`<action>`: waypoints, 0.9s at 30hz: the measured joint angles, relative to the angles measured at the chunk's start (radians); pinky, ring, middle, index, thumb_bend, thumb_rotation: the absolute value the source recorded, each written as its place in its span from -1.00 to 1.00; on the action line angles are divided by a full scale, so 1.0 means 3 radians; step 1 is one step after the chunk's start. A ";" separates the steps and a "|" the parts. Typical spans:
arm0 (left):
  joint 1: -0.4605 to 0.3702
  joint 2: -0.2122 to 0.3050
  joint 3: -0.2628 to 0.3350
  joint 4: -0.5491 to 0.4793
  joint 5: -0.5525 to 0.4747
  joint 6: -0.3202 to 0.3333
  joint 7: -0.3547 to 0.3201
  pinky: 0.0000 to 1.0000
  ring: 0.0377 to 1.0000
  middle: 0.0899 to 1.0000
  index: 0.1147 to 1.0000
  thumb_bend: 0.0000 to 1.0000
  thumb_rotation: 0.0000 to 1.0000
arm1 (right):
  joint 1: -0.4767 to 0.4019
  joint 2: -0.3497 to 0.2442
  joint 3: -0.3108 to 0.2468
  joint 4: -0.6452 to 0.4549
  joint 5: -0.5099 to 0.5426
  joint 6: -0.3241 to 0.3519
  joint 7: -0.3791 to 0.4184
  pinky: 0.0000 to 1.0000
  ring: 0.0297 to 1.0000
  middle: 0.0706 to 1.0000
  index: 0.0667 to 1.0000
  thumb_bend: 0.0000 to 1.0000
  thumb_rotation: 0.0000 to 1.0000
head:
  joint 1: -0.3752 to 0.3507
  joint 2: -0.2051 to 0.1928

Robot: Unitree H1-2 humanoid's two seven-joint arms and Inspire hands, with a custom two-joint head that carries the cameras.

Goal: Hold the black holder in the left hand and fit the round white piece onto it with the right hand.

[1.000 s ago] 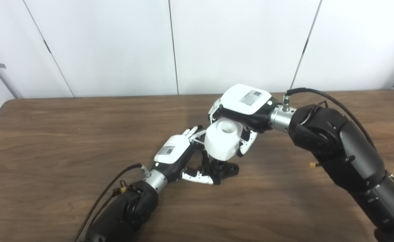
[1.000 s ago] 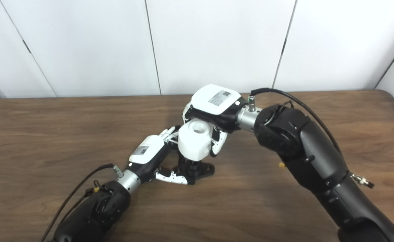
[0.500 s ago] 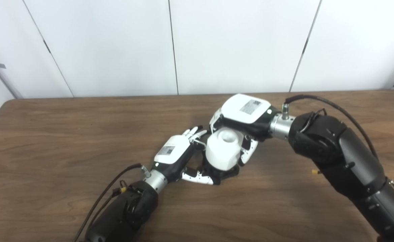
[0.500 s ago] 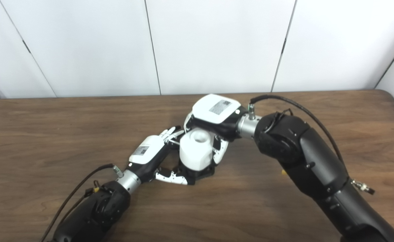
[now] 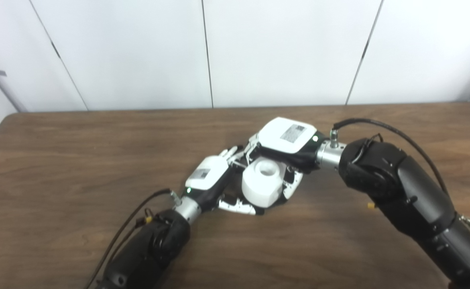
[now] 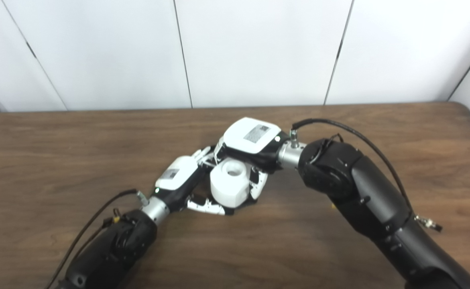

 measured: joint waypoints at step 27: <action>0.0004 -0.0003 0.0000 -0.0005 0.0000 0.0025 0.0000 1.00 1.00 0.83 -0.17 0.05 -0.88 | 0.0037 0.0038 0.0043 -0.0048 -0.0093 0.0270 0.0055 0.66 0.77 0.87 1.00 0.75 -0.68 | -0.0015 -0.0005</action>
